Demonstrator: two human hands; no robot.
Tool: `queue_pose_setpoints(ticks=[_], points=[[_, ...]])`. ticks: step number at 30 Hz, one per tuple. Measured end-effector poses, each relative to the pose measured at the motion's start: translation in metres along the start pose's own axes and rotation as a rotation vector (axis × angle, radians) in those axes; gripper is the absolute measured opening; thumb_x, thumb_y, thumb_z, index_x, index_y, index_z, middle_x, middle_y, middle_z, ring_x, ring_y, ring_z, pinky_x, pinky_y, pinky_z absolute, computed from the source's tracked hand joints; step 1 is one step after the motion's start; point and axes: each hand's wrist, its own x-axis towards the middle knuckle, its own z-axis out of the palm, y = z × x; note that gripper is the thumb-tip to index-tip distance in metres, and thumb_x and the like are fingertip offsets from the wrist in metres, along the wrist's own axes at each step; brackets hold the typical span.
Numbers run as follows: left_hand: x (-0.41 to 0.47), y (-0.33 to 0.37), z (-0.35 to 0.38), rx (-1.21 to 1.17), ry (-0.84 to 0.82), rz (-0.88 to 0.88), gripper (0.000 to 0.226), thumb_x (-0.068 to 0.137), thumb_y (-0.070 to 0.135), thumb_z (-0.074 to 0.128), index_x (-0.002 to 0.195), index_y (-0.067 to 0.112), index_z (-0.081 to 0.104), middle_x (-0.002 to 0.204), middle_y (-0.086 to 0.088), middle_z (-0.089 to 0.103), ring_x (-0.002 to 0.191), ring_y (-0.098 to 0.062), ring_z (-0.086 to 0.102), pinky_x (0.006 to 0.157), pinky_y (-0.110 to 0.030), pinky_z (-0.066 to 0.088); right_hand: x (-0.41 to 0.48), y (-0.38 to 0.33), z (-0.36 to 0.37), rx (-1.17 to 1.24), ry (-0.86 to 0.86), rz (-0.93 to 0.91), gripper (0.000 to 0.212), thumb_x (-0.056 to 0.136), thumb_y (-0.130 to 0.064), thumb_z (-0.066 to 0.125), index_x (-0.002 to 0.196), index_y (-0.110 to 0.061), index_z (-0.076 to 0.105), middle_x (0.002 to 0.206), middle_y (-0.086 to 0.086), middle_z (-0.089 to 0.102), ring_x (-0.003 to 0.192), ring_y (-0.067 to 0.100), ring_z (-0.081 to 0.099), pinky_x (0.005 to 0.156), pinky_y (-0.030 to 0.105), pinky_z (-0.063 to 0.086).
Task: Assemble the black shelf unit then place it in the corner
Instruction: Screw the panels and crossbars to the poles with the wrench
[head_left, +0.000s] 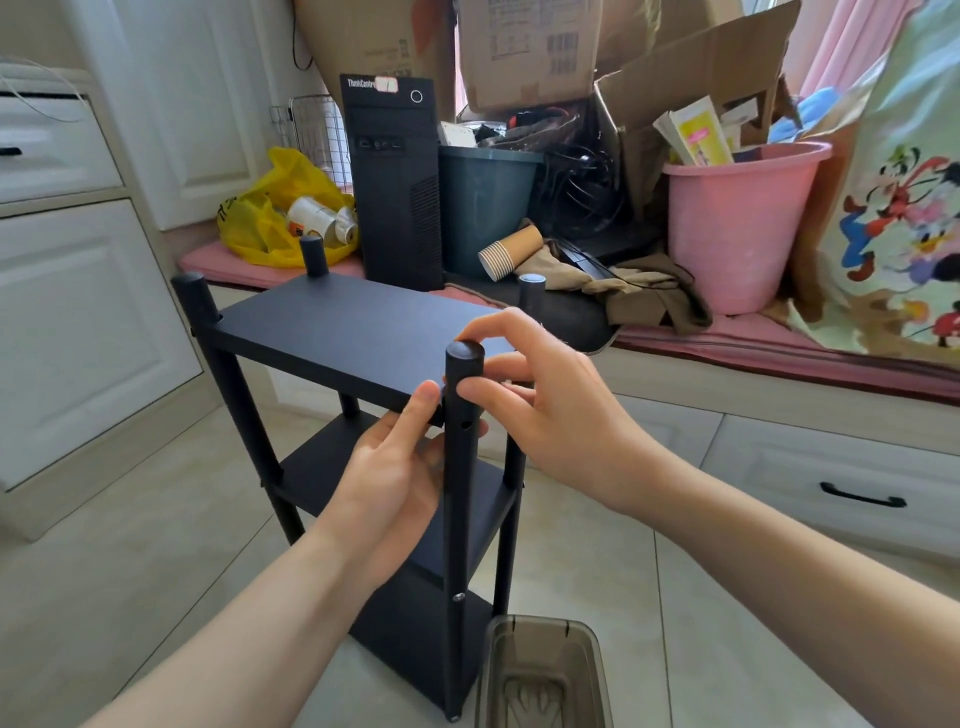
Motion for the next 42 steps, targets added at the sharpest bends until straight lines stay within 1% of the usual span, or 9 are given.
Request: queue_pose_setpoints(ticks=[4,9,13,17,22,28,31,36,42], points=[[-0.001,-0.004,0.011,-0.045,0.059,0.010,0.049,0.097,0.039,0.055,0.130,0.005,0.065,0.129,-0.024,0.066,0.119,-0.032,0.066,0.092,-0.039,0.052,0.001,0.005,-0.005,0.013,0.001,0.002,0.024,0.095,-0.011,0.061,0.110,-0.028,0.053,0.088,-0.006,0.073,0.079,0.015,0.073,0.077,0.027,0.059],[-0.001,-0.008,0.023,-0.054,0.060,0.035,0.051,0.087,0.042,0.063,0.122,0.005,0.069,0.113,-0.016,0.074,0.105,-0.031,0.070,0.072,-0.031,0.060,0.000,0.012,-0.017,-0.011,0.036,0.006,0.026,0.094,-0.012,0.062,0.112,-0.031,0.056,0.094,-0.010,0.072,0.088,0.017,0.072,0.084,0.036,0.059],[0.000,-0.012,0.025,-0.037,0.024,0.053,0.053,0.087,0.044,0.064,0.124,0.006,0.068,0.116,-0.012,0.074,0.111,-0.029,0.070,0.075,-0.029,0.059,-0.002,0.012,-0.025,0.015,0.044,0.007,0.026,0.094,-0.008,0.061,0.114,-0.024,0.058,0.097,-0.005,0.072,0.090,0.014,0.072,0.077,0.021,0.056],[0.001,-0.015,0.027,0.012,-0.038,0.082,0.036,0.086,0.041,0.067,0.114,0.019,0.076,0.121,-0.008,0.073,0.115,-0.028,0.069,0.090,-0.035,0.059,-0.004,0.013,-0.033,0.038,0.052,0.020,0.028,0.094,-0.004,0.061,0.117,-0.019,0.060,0.104,0.001,0.071,0.097,0.004,0.069,0.072,0.011,0.049],[0.000,-0.017,0.027,0.071,-0.079,0.097,0.039,0.079,0.032,0.073,0.115,0.015,0.075,0.120,-0.012,0.073,0.116,-0.028,0.069,0.090,-0.032,0.059,-0.010,0.019,-0.039,0.112,0.117,0.015,0.025,0.088,-0.004,0.071,0.106,-0.021,0.063,0.100,-0.007,0.068,0.094,0.004,0.070,0.075,0.015,0.051],[0.000,-0.016,0.028,0.110,-0.096,0.086,0.034,0.077,0.029,0.073,0.108,0.017,0.078,0.117,-0.010,0.075,0.112,-0.027,0.071,0.090,-0.035,0.059,-0.027,0.028,-0.048,0.125,0.206,-0.004,0.014,0.089,-0.010,0.071,0.102,-0.015,0.069,0.096,0.002,0.077,0.094,0.010,0.073,0.080,0.019,0.053],[0.001,-0.016,0.029,0.089,-0.081,0.084,0.040,0.075,0.027,0.074,0.111,0.010,0.073,0.114,-0.010,0.075,0.111,-0.029,0.071,0.085,-0.032,0.059,-0.041,0.045,-0.053,0.167,0.223,0.100,0.006,0.090,-0.016,0.071,0.096,-0.017,0.071,0.093,0.002,0.077,0.096,0.015,0.073,0.084,0.029,0.058],[0.004,-0.017,0.027,0.096,-0.126,0.088,0.015,0.085,0.021,0.070,0.097,0.018,0.079,0.108,-0.005,0.076,0.109,-0.026,0.071,0.084,-0.032,0.058,-0.076,0.111,-0.044,0.087,-0.026,0.490,0.008,0.093,-0.018,0.068,0.100,-0.015,0.070,0.092,-0.003,0.078,0.093,0.011,0.072,0.088,0.033,0.059],[0.000,-0.017,0.025,0.083,-0.168,0.072,0.015,0.089,0.020,0.066,0.098,0.019,0.078,0.109,-0.002,0.076,0.113,-0.025,0.070,0.089,-0.033,0.056,-0.121,0.202,-0.009,-0.109,-0.447,0.875,0.012,0.092,-0.024,0.067,0.103,-0.018,0.067,0.096,-0.001,0.075,0.091,0.011,0.071,0.084,0.028,0.059]])
